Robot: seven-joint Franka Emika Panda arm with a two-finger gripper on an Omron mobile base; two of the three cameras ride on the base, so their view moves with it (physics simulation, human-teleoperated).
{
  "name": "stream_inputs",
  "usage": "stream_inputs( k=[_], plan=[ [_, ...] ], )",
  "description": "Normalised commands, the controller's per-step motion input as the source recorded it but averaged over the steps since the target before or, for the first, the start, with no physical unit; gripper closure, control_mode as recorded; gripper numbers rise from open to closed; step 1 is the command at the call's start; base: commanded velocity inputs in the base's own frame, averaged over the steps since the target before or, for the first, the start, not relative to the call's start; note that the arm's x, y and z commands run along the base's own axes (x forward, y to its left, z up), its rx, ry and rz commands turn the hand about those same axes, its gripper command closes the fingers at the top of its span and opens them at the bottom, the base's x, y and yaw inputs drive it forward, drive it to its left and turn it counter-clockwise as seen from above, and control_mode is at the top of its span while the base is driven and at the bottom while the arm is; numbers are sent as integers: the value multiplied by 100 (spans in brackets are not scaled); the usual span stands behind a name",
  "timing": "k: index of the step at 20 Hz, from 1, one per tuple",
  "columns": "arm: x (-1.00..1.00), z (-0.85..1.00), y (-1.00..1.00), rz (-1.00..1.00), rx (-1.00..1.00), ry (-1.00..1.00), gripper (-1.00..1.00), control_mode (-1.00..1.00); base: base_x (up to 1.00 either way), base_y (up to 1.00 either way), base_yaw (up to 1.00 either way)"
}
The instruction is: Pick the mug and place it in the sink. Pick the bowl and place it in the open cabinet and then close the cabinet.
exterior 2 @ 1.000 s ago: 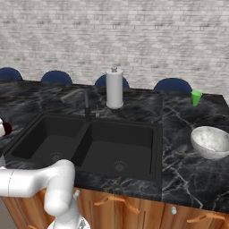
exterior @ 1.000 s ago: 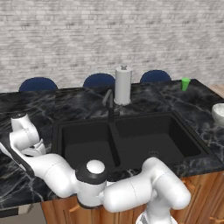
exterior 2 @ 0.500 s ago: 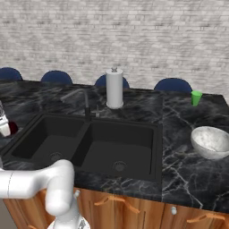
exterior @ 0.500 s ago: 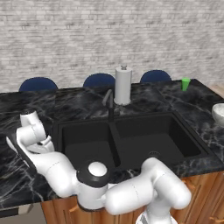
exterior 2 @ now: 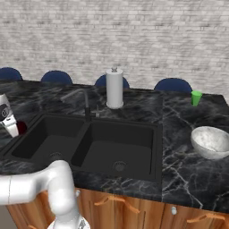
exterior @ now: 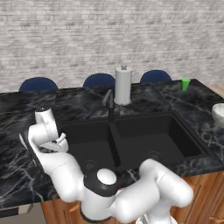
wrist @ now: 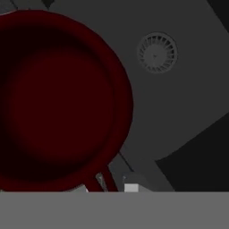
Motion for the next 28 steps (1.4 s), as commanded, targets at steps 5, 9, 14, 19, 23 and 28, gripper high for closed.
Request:
stream_inputs(
  k=[5,9,14,19,23,28],
  plan=[
    [-27,29,-70,-7,0,-1,100,-100,0,0,0],
    [-24,18,-71,-10,0,0,100,-100,0,0,0],
    [-6,7,-73,-10,1,0,100,-100,0,0,0],
    [-2,0,-51,-11,0,0,100,-100,0,0,0],
    [0,-7,-33,-13,0,0,100,-100,0,0,0],
    [2,-9,-30,-13,2,5,100,-100,0,0,0]
  ],
)
